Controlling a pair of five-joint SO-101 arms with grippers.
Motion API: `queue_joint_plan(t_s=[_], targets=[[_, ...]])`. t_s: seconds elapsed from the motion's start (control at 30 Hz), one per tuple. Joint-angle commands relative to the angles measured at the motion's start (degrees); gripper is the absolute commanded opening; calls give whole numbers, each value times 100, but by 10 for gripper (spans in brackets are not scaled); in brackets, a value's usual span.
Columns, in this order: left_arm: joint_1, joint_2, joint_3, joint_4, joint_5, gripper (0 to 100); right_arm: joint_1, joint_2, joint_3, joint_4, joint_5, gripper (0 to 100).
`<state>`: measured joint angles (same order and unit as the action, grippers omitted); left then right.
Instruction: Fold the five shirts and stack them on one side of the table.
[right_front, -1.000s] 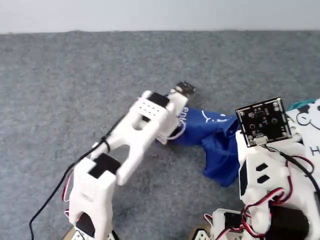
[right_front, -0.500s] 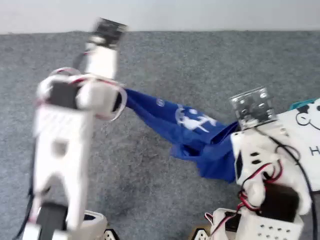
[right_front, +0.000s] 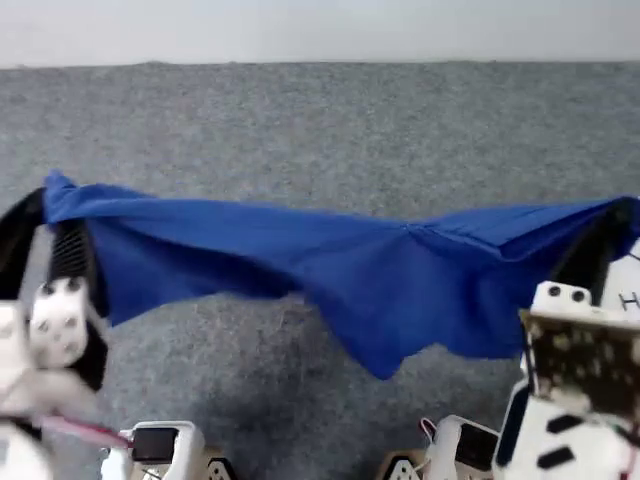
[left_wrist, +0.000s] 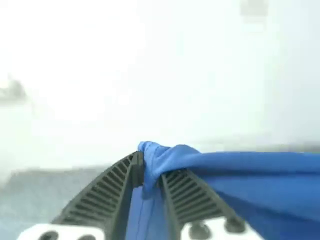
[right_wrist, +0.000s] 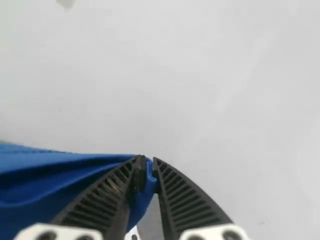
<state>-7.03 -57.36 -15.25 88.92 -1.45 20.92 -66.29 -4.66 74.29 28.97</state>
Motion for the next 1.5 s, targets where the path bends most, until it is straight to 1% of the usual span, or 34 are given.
queue_joint_plan(t_s=[0.0, 0.17, 0.27, 0.43, 0.6, 0.73, 0.77, 0.87, 1.03, 1.07, 1.17, 1.23, 1.33, 1.4, 1.47], targets=[[-149, -264, -101, -378, -35, 13, 84, 22, -404, -13, -62, 10], [-158, -343, -866, -484, -26, 13, 92, 22, -1064, -13, -378, 10], [-158, -343, -1314, -413, -26, 13, 92, 22, -1503, -4, -387, 10], [-158, -343, -1341, 0, -26, 13, 101, 75, -2022, -40, -422, 10], [-158, -343, -1218, 53, -26, 13, 101, 75, -2048, -13, -413, 10], [-158, -343, -277, 9, -62, 13, 101, 92, -2040, 66, -422, 10], [-158, -343, 57, -35, -185, 13, 101, 101, -1987, 92, -422, 10], [-158, -343, 1068, -343, -492, 13, 92, 215, -1565, 119, -422, 10], [-149, -343, 2343, -967, -554, 13, 48, 655, -475, 40, -431, 10], [-149, -343, 2536, -1081, -554, 13, 4, 778, -273, -4, -431, 10], [-149, -343, 3090, -1398, -554, 13, -444, 1165, 404, -180, -387, 10], [-158, -343, 3503, -1697, -563, 13, -796, 1490, 949, -444, -387, 10], [-158, -343, 4119, -2171, -800, 13, -1209, 2132, 1767, -1095, -422, 10], [-185, -316, 4391, -2470, -897, 13, -1367, 2607, 2101, -1640, -431, 10], [-369, -141, 4479, -2778, -897, 13, -1420, 3046, 2233, -2299, -633, 10]])
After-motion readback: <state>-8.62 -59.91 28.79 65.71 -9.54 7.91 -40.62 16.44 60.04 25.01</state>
